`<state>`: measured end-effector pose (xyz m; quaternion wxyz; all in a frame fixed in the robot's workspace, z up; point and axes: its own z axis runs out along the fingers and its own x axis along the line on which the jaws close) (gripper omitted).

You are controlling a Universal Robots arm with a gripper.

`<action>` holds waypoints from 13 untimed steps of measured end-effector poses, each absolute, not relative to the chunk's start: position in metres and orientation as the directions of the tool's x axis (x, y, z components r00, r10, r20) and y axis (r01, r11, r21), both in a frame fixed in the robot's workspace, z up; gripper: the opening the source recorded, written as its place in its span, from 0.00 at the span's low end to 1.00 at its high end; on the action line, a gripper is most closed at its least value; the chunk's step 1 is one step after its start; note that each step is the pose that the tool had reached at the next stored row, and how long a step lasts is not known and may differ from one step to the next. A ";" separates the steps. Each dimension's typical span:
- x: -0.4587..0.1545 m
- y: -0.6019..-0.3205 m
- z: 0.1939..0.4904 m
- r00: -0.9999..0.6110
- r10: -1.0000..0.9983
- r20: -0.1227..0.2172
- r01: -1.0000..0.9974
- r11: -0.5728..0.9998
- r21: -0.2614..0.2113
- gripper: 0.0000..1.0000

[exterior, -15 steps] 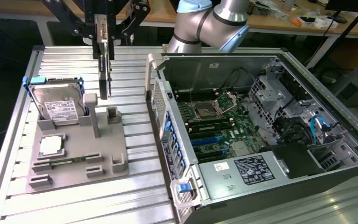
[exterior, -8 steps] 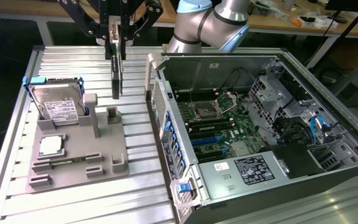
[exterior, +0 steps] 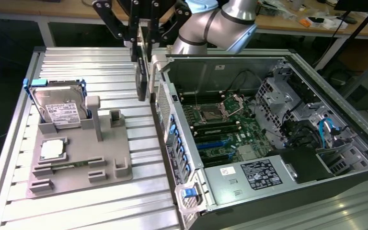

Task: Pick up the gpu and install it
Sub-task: 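Pick up the gpu and move the gpu toward the slot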

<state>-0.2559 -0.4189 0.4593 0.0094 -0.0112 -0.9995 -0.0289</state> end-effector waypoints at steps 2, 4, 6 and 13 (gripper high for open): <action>-0.246 -0.419 0.459 -1.000 0.022 0.019 0.023 0.998 0.058 0.27; -0.238 -0.419 0.458 -1.000 0.022 0.019 0.023 0.998 0.057 0.27; -0.228 -0.419 0.458 -1.000 0.022 0.019 0.023 0.998 0.057 0.27; -0.197 -0.419 0.456 -1.000 0.022 0.019 0.023 0.998 0.056 0.27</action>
